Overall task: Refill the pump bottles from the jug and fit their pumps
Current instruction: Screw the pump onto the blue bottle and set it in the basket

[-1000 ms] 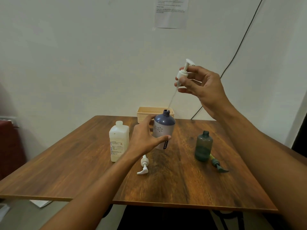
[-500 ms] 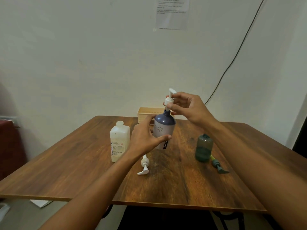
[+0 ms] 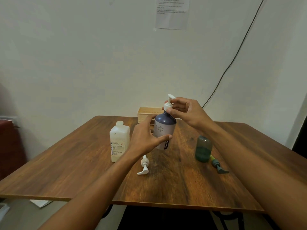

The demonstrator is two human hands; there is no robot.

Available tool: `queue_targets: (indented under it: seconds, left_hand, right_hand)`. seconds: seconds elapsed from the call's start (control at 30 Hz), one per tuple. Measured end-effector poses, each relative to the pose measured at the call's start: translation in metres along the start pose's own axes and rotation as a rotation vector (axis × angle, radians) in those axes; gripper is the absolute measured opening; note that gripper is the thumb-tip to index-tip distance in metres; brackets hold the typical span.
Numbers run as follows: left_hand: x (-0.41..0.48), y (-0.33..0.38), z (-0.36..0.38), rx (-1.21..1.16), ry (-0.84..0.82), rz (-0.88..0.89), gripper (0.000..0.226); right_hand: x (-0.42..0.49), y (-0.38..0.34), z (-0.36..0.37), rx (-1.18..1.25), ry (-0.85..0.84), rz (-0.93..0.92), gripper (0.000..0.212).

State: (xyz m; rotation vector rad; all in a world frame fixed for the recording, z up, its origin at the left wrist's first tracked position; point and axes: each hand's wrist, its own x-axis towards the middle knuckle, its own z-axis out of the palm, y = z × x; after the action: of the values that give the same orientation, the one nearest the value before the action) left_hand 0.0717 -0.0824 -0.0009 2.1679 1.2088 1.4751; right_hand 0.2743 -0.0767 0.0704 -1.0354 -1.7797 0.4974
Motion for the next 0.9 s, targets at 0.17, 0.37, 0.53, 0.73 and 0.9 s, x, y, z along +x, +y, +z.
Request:
queue_targets:
  seconds: [0.17,0.37,0.53,0.73,0.9]
  left_hand:
    - [0.002,-0.001,0.000,0.007,0.001,-0.001,0.095]
    - [0.001,-0.003,0.001,0.009,0.006,0.000,0.094]
    - [0.001,-0.005,0.001,0.009,0.010,0.000,0.095]
    - [0.000,-0.006,0.002,0.006,0.005,-0.002,0.095]
    - [-0.003,-0.007,0.004,0.001,-0.010,0.001,0.093]
  right_hand:
    - [-0.001,0.005,0.001,-0.016,-0.001,-0.004,0.051]
    - [0.000,0.012,0.002,-0.041,-0.025,-0.008,0.054]
    - [0.003,0.018,0.002,-0.065,-0.034,-0.004,0.058]
    - [0.004,0.019,-0.002,-0.146,-0.044,-0.003,0.053]
    - [0.008,0.010,-0.010,-0.251,-0.114,0.001,0.041]
